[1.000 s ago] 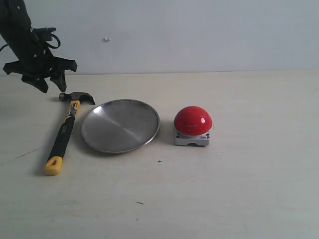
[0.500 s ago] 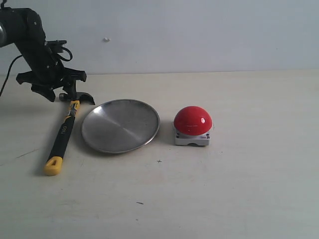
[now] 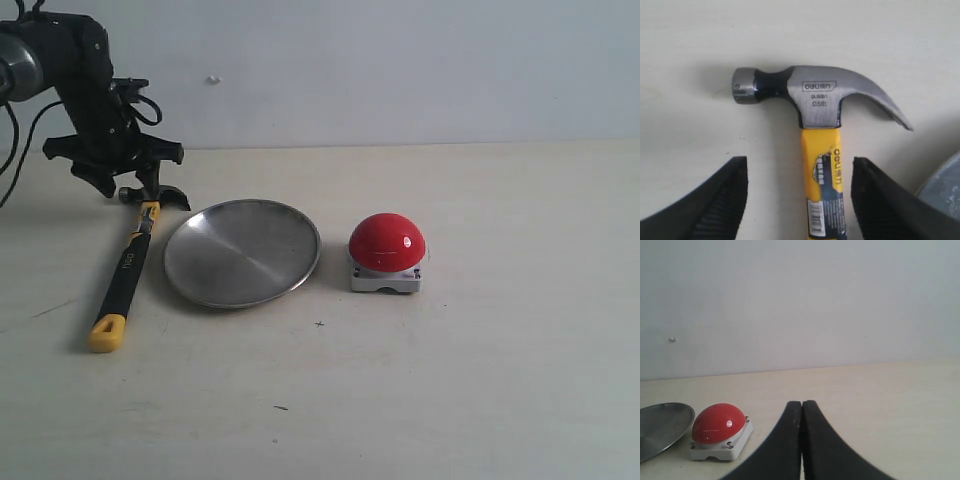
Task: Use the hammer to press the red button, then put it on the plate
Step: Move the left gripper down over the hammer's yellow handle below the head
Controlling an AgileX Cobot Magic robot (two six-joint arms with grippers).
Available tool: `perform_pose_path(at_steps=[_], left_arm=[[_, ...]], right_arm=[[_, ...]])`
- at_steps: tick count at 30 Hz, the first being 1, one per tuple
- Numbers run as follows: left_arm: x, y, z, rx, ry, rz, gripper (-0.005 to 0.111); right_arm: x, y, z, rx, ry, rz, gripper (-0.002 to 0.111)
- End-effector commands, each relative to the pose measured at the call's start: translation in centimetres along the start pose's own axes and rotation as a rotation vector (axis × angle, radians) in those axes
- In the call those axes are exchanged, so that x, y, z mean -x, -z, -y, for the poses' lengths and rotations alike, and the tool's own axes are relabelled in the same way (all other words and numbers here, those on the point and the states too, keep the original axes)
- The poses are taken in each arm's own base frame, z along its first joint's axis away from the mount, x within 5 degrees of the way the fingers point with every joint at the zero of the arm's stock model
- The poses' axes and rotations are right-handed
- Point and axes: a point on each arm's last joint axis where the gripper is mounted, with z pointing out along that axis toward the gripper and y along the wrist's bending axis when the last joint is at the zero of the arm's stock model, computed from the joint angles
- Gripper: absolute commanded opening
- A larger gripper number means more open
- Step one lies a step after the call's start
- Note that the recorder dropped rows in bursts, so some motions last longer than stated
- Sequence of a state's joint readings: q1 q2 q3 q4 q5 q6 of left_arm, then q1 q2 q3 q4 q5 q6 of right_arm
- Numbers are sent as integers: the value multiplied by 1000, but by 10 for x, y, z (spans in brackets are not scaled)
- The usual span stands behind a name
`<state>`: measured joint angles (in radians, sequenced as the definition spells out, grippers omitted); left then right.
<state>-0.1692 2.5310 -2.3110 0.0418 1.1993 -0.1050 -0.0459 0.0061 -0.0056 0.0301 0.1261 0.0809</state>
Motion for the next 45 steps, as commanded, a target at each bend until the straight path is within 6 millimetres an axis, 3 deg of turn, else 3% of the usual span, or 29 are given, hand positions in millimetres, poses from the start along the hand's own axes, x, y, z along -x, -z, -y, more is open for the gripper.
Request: perform_pose_path(at_steps=[1,9,31,39,45], left_arm=[[-2,-8,1,-6,10,-26,59],[-4,-26,7,-9,2,-47,59],[-2,-25,11,-24,9,-24,59],[-6,-45,11,-18,-1,-60,59],[-3,-44,10,-15,-2,-43,59]], right_arm=[[-1,0,0,-4,3,3,0],[-1,0,0,-4,3,3,0],[-1,0,0,-4,3,2,0],[-1,0,0,-4,3,2,0],[-1,0,0,-4,3,2,0]])
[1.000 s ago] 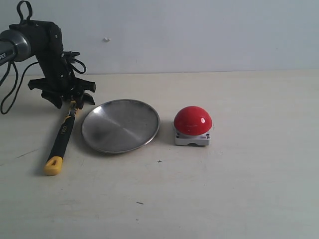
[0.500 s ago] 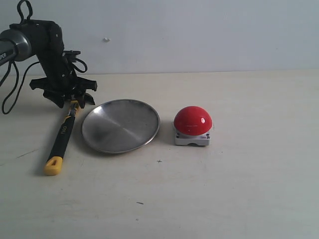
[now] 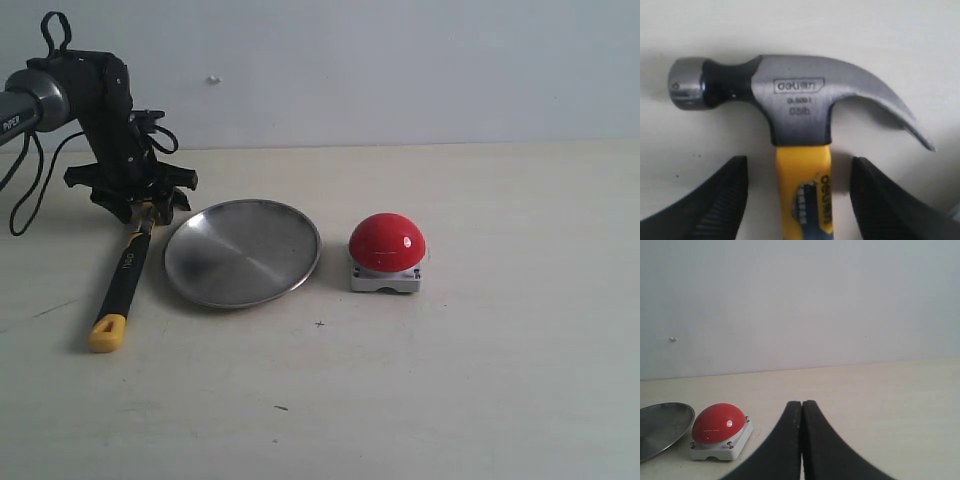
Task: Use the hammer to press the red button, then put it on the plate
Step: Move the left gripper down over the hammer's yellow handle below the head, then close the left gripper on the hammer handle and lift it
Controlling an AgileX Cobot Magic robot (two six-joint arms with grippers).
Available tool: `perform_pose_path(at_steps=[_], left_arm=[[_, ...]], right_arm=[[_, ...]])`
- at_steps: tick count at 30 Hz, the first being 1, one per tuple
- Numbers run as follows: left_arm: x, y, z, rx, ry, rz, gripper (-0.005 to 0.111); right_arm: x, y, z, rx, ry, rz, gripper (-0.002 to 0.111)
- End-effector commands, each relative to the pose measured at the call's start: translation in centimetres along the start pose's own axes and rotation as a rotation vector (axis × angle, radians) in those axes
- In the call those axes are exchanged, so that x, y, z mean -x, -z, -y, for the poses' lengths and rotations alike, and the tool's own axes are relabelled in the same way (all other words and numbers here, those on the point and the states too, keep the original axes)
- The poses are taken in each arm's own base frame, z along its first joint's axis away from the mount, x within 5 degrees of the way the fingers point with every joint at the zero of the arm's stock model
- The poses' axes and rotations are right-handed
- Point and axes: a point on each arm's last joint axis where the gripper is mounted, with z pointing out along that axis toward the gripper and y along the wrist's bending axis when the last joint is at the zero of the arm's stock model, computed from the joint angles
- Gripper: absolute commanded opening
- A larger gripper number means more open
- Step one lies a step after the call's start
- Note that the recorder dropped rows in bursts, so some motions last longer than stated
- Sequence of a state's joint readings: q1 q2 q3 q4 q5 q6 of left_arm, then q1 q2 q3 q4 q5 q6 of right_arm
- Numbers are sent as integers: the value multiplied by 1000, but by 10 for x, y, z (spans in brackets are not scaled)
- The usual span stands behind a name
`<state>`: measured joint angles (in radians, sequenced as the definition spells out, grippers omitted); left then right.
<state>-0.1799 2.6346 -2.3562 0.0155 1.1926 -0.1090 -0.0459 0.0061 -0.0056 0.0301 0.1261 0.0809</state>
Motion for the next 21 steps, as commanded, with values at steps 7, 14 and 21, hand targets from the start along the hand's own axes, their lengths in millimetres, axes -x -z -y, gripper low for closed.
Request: perform_pose_path(at_steps=[7,14,21], left_arm=[[4,1,-2,27,-10,27,59],[2,1,-3,30,-10,2,59],[1,1,-3,31,-14,-6,59]], right_arm=[[-1,0,0,-4,3,2,0],[-1,0,0,-4,3,2,0],[-1,0,0,-4,3,2,0]])
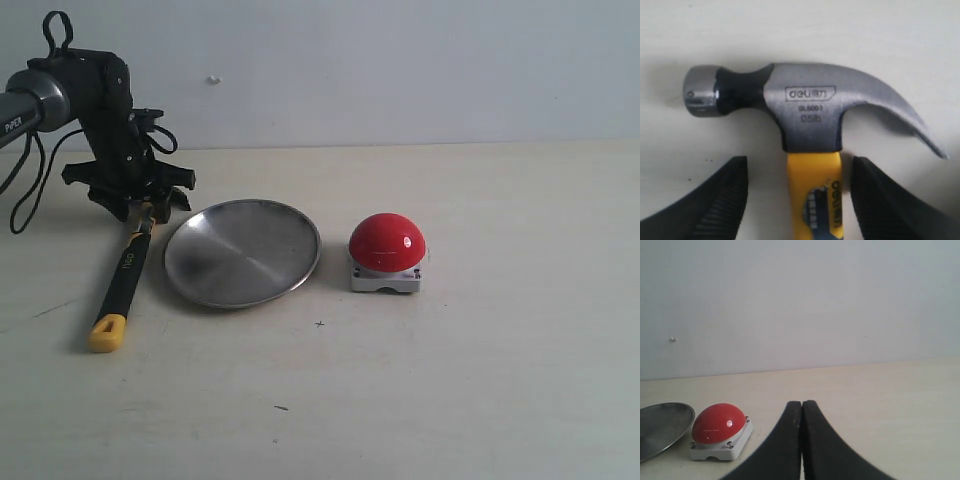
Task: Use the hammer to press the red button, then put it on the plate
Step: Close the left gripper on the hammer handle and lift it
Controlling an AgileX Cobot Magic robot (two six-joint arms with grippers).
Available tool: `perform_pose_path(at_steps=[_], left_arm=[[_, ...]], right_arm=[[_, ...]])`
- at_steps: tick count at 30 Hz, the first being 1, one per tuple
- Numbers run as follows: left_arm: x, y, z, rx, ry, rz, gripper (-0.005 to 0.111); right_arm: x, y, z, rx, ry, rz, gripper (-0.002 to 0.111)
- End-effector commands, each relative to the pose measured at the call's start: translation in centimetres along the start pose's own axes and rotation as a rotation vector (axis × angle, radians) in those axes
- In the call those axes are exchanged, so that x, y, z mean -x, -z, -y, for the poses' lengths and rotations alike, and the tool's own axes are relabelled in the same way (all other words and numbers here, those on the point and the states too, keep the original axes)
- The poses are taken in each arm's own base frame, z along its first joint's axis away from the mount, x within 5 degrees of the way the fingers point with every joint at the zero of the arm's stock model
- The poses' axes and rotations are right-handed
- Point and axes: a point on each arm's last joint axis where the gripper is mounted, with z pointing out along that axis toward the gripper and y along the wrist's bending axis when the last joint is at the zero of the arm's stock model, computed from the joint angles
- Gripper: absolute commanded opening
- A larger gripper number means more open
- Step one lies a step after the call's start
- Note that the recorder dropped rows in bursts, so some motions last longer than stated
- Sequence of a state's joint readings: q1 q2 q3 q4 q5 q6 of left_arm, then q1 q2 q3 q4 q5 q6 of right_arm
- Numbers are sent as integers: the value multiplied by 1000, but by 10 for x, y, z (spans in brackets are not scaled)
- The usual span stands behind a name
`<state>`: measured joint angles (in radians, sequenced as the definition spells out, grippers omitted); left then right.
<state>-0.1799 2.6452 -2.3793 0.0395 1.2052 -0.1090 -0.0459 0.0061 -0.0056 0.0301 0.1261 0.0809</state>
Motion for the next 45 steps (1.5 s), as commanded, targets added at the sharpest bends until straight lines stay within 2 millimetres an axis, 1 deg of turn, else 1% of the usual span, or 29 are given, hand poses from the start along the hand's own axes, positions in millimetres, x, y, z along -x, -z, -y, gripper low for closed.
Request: perform_pose_path(at_steps=[1,3,4,7,9,10,13,18,22,26,34,38,39,40,41,43,45], left_arm=[[0,1,-1,9,-6,-9,59],[0,1,-1,8,-6,0,56],[1,1,-1,7,-6,5,50],[0,0,-1,7,-35,-8,26],[-1,0,-1,4,-128,-12,3],[-1,0,-1,4,-164,-12,1],[-1,0,-1,6,-155,-12,0],[0,0,-7,12,-144,-12,0],[0,0,-7,12,-139,-10,0],[4,7,-7,11,-138,15,0],[18,37,-5,-9,-129,120,0],[20,64,1,-71,-118,167,0],[21,77,2,-93,-113,190,0],[22,83,3,-102,-111,201,0],[22,94,4,-114,-104,220,0],[21,105,4,-122,-107,233,0],[16,111,2,-118,-109,218,0]], right_arm=[[-1,0,0,-4,3,2,0],[-1,0,0,-4,3,2,0],[-1,0,0,-4,3,2,0],[-1,0,0,-4,3,2,0],[-1,0,0,-4,3,2,0],[-1,0,0,-4,3,2,0],[-1,0,0,-4,3,2,0],[-1,0,0,-4,3,2,0],[-1,0,0,-4,3,2,0],[-1,0,0,-4,3,2,0],[-1,0,0,-4,3,2,0],[-1,0,0,-4,3,2,0],[-1,0,0,-4,3,2,0],[-1,0,0,-4,3,2,0],[-1,0,0,-4,3,2,0],[-1,0,0,-4,3,2,0],[-1,0,0,-4,3,2,0]])
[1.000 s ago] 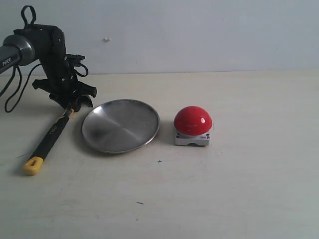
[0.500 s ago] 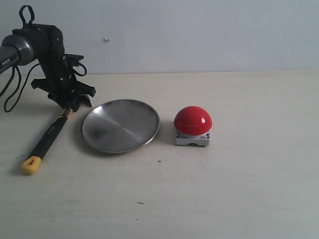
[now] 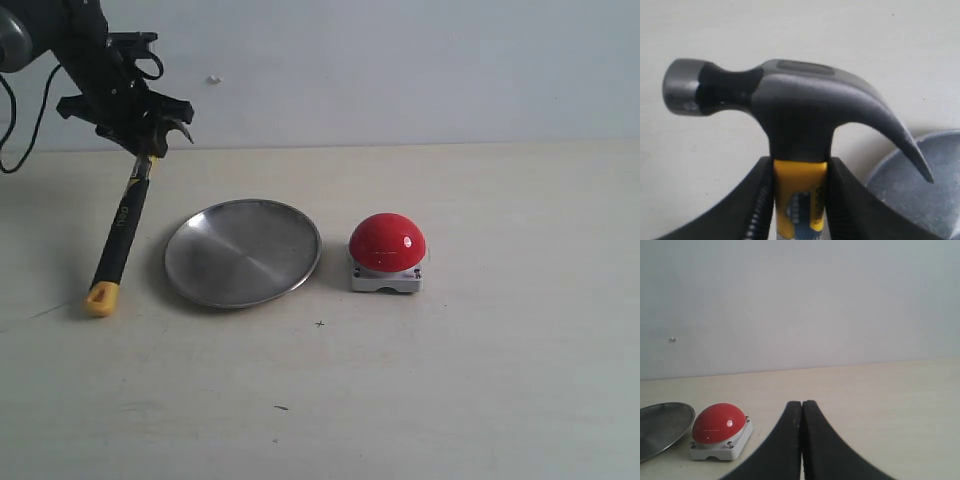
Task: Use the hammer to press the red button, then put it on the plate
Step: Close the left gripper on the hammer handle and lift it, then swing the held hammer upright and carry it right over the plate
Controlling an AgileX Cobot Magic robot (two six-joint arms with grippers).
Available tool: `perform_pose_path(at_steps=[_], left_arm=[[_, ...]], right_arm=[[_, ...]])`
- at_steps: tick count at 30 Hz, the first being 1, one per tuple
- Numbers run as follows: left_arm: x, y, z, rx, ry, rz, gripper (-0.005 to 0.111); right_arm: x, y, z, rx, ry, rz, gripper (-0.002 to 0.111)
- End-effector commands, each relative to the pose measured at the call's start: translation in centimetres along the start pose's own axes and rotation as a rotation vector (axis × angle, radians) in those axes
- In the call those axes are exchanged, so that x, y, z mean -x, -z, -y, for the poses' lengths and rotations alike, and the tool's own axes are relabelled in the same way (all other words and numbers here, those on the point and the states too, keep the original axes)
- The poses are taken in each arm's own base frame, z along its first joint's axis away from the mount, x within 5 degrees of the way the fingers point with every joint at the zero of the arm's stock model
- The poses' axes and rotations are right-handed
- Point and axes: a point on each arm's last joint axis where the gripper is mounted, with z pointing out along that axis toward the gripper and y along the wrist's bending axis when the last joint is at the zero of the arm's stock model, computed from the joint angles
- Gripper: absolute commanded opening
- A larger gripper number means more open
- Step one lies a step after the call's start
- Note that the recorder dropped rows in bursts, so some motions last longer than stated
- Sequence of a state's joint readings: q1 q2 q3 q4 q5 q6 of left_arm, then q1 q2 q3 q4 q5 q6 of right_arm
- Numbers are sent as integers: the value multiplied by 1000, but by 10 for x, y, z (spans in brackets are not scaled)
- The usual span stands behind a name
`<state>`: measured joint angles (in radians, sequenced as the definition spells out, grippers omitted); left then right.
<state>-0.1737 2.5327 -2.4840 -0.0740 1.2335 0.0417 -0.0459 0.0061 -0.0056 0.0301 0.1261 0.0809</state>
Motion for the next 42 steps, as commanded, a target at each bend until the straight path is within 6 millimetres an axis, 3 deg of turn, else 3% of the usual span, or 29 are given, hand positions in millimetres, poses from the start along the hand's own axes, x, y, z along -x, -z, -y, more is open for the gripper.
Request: perform_pose_path(at_steps=[1,6,14,19,27,42], left_arm=[[-1,26,-5,5,4,20,0],[-21,33,-26,-61,35,-53,0],[-26,47,-22,-99,26,-52,0],[-38,63,-33,-208,35,-48,0],[-54,66,-51,-233,50,-76,0],[-62,56,-43,-340,24,-88,0]], right_arm=[[-1,0,0,-4,3,2,0],[-1,0,0,-4,3,2,0],[-1,0,0,-4,3,2,0],[-1,0,0,-4,3,2,0],[-1,0,0,-4,3,2,0],[-1,0,0,-4,3,2,0]])
